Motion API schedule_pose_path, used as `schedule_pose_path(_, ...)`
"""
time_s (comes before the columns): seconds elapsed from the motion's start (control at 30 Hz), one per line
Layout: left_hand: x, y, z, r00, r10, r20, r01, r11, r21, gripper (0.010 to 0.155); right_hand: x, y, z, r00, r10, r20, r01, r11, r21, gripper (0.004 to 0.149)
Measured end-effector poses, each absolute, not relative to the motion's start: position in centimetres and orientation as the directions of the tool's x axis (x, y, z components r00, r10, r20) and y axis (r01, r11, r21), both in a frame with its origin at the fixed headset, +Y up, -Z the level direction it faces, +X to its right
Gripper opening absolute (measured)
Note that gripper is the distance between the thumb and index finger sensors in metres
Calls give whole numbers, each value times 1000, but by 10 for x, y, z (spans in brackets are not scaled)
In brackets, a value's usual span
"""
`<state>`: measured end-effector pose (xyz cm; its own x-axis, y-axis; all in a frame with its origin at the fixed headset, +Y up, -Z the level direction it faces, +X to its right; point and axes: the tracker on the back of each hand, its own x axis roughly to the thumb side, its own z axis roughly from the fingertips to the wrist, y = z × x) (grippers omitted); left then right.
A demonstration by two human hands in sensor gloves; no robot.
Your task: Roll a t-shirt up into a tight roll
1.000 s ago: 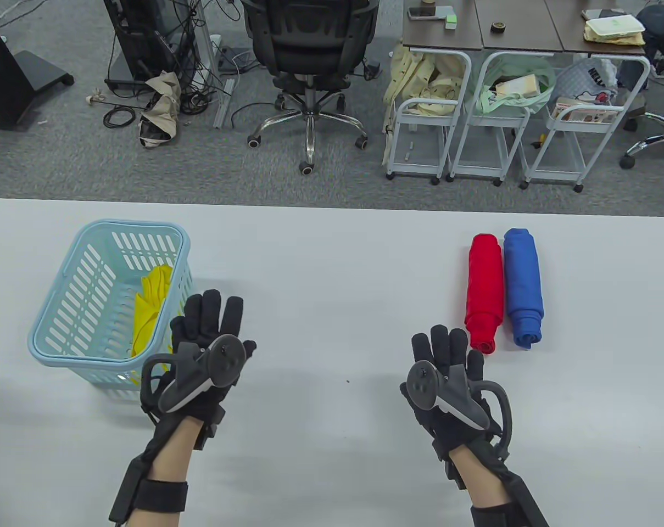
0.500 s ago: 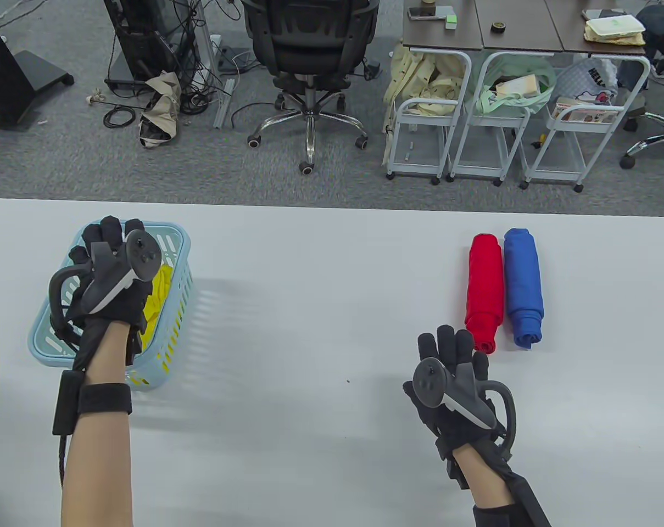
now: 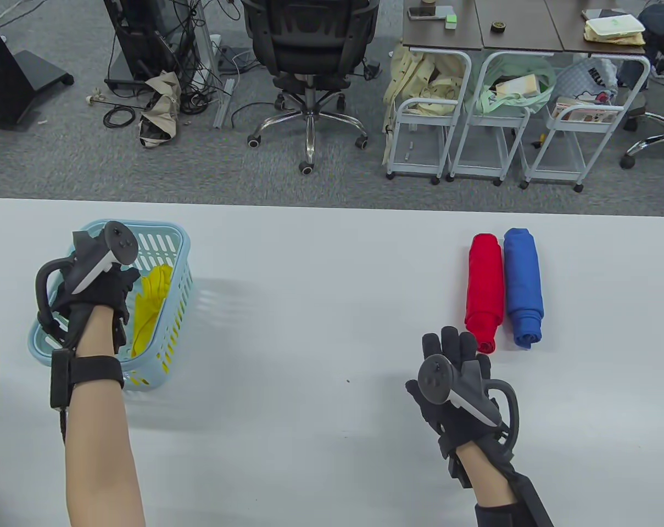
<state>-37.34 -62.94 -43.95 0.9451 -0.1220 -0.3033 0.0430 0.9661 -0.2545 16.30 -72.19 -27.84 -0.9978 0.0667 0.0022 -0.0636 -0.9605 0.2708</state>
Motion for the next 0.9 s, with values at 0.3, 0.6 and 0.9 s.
schedule_pose_path(0.3, -382, -688, -460, 931, 9, -365, -229, 794, -563, 86, 161, -725, -279, -997, 77, 14, -70, -954, 293, 84)
schedule_pose_path(0.6, -382, -727, -463, 927, -21, -373, -275, 638, -719, 107, 161, -727, -281, -994, 107, 20, -95, -944, 316, 83)
schedule_pose_path(0.9, -382, -721, -465, 919, -83, -385, -232, 677, -699, 88, 164, -729, -282, -991, 137, 13, -125, -937, 327, 83)
